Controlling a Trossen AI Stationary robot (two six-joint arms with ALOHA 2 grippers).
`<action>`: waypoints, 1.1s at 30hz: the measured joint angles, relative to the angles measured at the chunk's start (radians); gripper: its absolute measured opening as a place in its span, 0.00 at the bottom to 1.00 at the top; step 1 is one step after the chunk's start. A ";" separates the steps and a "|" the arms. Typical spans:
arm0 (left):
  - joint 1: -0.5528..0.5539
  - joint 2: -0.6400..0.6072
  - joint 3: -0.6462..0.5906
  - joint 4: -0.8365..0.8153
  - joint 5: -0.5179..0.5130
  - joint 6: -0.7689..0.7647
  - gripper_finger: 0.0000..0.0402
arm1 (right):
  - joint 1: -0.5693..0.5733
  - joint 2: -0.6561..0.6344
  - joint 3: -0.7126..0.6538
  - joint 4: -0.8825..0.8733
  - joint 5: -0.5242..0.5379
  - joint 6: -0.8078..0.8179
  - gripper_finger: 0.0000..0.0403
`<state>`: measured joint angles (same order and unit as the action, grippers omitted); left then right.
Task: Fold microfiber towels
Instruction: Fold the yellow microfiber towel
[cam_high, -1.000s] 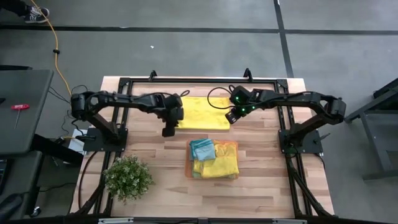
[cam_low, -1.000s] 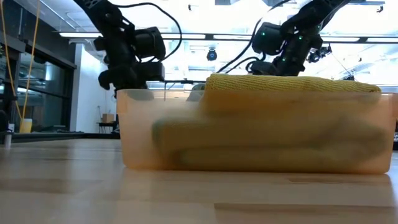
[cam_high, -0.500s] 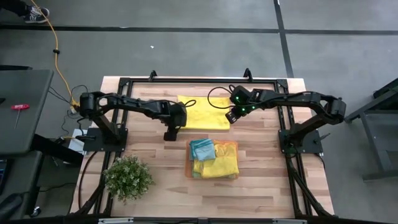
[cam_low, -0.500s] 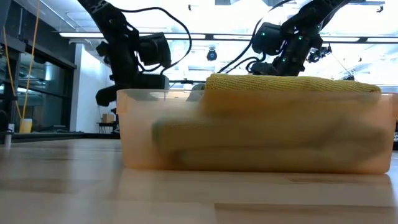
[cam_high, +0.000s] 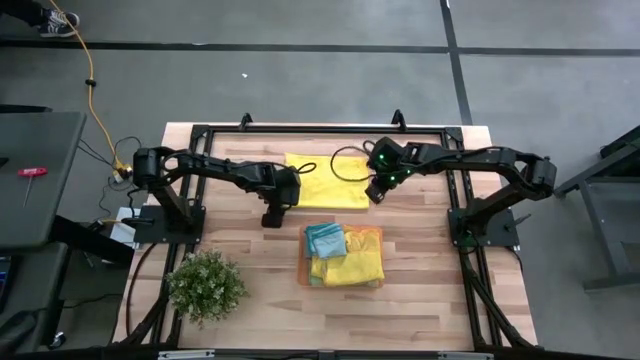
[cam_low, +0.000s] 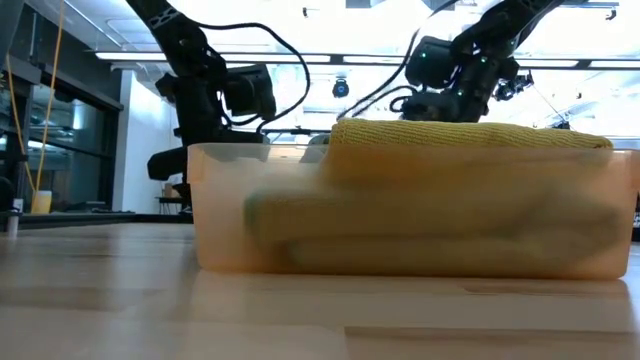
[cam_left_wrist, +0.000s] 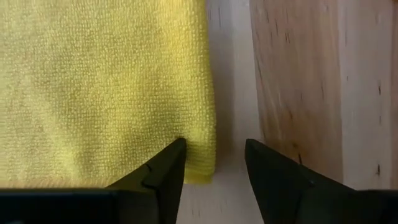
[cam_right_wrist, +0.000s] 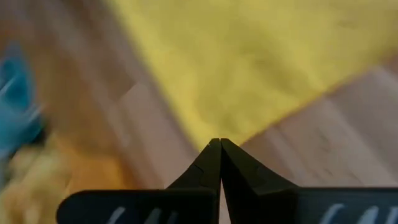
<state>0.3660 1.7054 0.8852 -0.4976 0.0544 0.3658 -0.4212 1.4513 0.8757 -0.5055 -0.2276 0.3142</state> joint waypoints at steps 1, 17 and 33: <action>0.000 0.000 0.000 0.000 -0.005 0.002 0.38 | 0.001 0.000 0.000 0.000 -0.037 -0.055 0.00; -0.001 0.000 0.000 -0.001 -0.036 -0.039 0.03 | 0.111 0.136 0.000 0.085 -0.052 -0.449 0.16; -0.002 0.000 0.000 0.000 -0.040 -0.041 0.01 | 0.176 0.206 0.000 0.111 0.148 -0.682 0.52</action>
<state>0.3645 1.7053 0.8852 -0.4973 0.0139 0.3252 -0.2455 1.6577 0.8757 -0.3943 -0.0792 -0.3679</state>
